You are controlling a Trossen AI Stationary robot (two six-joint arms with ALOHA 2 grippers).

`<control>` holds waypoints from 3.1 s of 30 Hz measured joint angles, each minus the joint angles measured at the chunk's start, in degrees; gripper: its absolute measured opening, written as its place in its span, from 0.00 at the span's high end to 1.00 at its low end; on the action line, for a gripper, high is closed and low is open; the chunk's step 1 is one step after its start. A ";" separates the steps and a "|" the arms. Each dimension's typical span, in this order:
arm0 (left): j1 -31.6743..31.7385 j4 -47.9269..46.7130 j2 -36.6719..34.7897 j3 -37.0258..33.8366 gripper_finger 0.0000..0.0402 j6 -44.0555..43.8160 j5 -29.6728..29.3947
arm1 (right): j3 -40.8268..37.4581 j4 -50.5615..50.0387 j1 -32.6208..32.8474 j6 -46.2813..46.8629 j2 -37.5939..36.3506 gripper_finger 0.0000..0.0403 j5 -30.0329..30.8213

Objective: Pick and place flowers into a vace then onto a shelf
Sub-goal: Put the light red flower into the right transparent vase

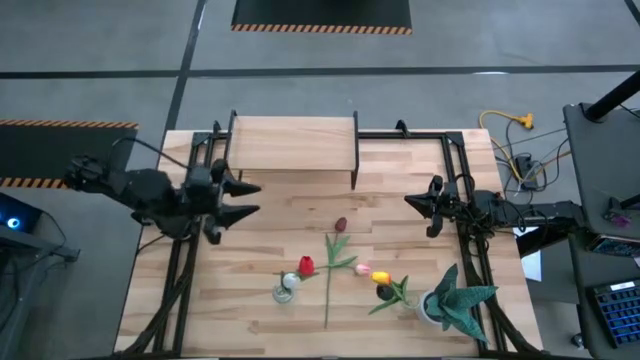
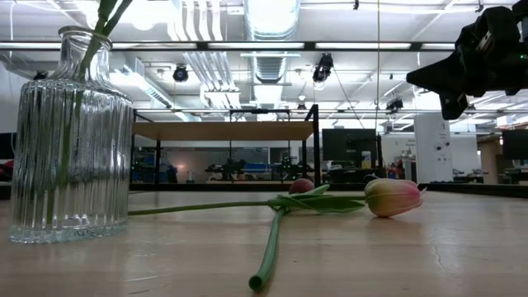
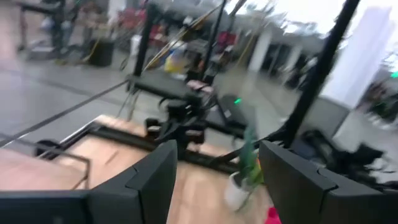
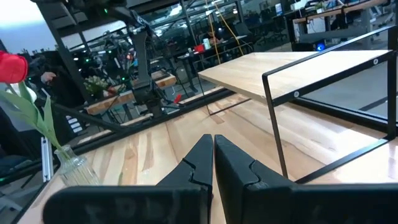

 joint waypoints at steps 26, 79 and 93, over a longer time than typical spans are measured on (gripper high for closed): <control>15.31 -47.03 48.40 57.37 0.48 -0.28 11.55 | 0.00 -1.84 0.00 -0.13 -0.04 0.98 -0.09; 12.22 -15.00 61.78 16.16 0.49 0.21 35.14 | 0.02 -1.88 0.02 -2.78 6.60 0.98 -0.17; 10.98 -13.46 61.91 11.42 0.50 2.78 34.97 | 0.02 0.74 0.02 -3.65 7.39 0.98 -0.09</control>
